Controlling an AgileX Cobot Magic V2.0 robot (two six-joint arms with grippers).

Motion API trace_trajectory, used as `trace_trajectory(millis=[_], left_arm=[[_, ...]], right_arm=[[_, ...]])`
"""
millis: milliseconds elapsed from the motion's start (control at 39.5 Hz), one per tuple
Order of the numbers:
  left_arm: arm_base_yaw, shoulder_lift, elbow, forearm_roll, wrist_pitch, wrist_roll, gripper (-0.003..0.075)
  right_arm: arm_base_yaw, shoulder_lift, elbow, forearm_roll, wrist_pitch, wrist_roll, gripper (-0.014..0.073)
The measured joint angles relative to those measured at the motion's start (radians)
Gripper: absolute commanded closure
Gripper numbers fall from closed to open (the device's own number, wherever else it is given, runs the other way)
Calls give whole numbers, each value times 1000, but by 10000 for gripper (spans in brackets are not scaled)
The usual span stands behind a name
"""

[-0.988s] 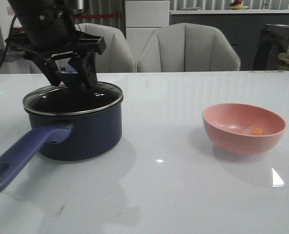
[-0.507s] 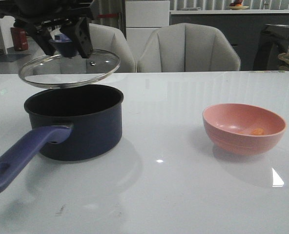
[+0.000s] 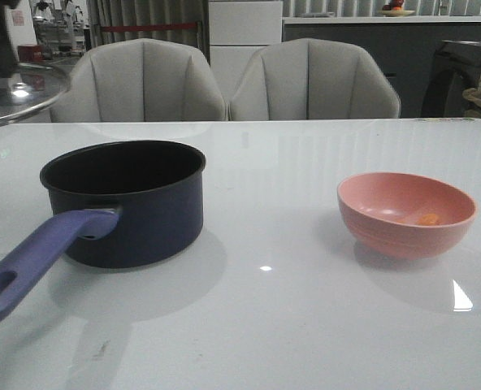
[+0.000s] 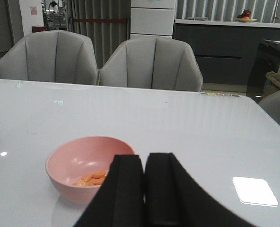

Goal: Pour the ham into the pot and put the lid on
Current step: 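Lift the glass lid off the saucepan and set it beside the pot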

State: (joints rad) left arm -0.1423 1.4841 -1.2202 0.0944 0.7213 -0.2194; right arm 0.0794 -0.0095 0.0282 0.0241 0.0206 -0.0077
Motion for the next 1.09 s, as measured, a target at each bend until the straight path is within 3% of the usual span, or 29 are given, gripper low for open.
trace_trajectory(millis=[203, 329, 583, 1089], left_arm=[[163, -83, 148, 2, -62, 10, 557], [214, -87, 230, -30, -106, 59, 557], [225, -39, 340, -94, -200, 98, 557], [225, 162, 344, -132, -349, 103, 555]], right_arm=[[0, 0, 0, 0, 0, 0, 449], [0, 0, 0, 0, 0, 0, 449], [0, 0, 0, 0, 0, 0, 449], [0, 0, 0, 0, 0, 0, 449]])
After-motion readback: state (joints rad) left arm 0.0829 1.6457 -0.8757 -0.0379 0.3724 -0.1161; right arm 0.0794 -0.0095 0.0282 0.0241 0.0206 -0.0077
